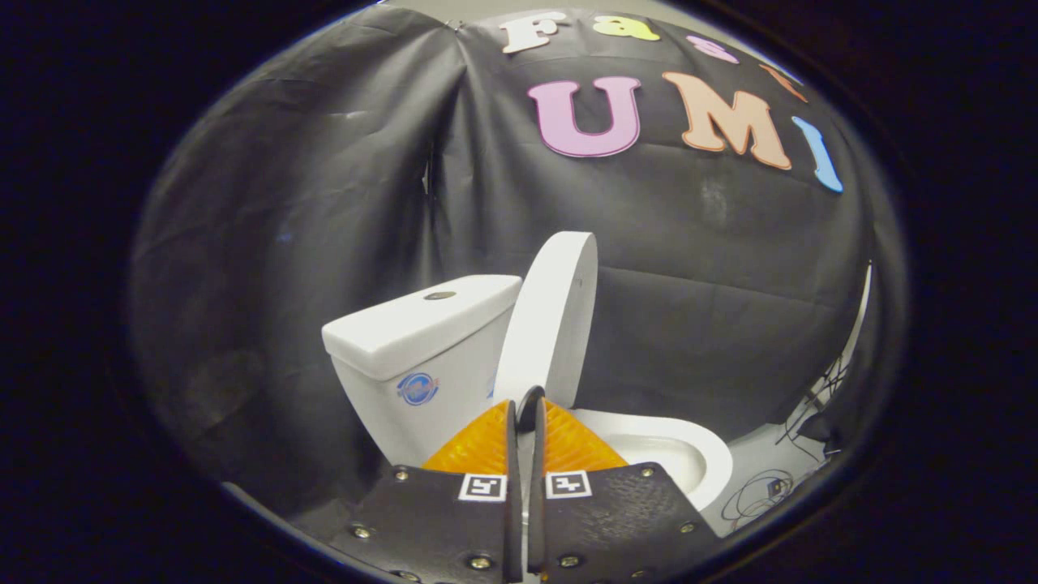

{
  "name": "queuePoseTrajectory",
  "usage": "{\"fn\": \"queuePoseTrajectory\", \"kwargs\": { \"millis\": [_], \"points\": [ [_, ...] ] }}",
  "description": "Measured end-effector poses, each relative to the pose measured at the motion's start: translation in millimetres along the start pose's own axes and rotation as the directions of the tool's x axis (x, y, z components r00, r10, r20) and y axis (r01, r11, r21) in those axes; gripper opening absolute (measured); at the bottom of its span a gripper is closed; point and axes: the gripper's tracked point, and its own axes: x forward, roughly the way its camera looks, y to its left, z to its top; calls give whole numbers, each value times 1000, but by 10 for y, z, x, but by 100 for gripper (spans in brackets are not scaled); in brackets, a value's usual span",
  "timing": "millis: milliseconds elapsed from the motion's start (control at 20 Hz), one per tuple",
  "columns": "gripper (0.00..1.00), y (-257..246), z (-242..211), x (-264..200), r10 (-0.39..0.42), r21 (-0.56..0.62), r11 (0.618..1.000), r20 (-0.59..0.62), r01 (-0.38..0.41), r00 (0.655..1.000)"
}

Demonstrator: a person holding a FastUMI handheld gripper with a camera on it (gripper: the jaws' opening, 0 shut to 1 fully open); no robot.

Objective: Open the toilet lid.

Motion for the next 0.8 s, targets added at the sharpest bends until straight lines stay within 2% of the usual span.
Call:
{"fn": "queuePoseTrajectory", "kwargs": {
  "millis": [800],
  "points": [
    [5,560,14,206,116,-19,993,-13,-116,993]
  ]
}}
